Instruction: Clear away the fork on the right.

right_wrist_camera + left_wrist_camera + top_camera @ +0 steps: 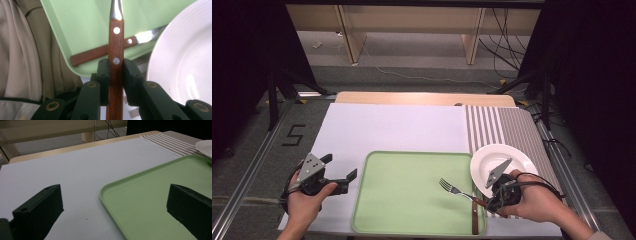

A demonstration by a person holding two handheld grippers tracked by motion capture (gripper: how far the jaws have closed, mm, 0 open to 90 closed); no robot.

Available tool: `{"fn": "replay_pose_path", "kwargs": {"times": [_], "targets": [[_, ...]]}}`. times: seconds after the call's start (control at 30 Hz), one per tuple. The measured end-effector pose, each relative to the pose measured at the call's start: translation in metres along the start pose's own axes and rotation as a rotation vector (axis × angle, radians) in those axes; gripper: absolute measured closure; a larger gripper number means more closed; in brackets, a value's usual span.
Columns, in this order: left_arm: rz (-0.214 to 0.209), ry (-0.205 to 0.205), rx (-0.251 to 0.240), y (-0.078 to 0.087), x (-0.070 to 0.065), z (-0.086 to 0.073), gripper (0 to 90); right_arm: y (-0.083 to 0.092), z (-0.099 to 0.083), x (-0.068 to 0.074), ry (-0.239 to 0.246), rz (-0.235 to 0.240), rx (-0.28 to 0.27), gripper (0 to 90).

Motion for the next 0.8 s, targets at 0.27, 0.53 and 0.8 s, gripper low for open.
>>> {"fn": "replay_pose_path", "kwargs": {"times": [0.27, 0.53, 0.8], "targets": [[-0.001, 0.0, -0.001, 0.0, 0.0, 0.0, 0.1, -0.002, 0.014, 0.005, -0.079, 0.014, -0.024, 77.1], [-0.001, -0.002, -0.001, 0.0, 0.0, 0.0, 0.2, -0.004, 0.024, 0.009, -0.139, 0.024, -0.031, 77.1], [-0.005, -0.005, -0.004, 0.0, 0.0, 0.0, 0.2, -0.008, 0.033, 0.01, -0.161, 0.03, -0.04, 77.1]]}}
Point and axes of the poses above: each handheld gripper's, and its own axes: y roughly backward along the jaws, z roughly out of its top, x roughly to its left, the point moved 5 cm from there along -y, roughly forward along the jaws, and after that the axes turned 14 degrees about x, right-handed, at the moved point
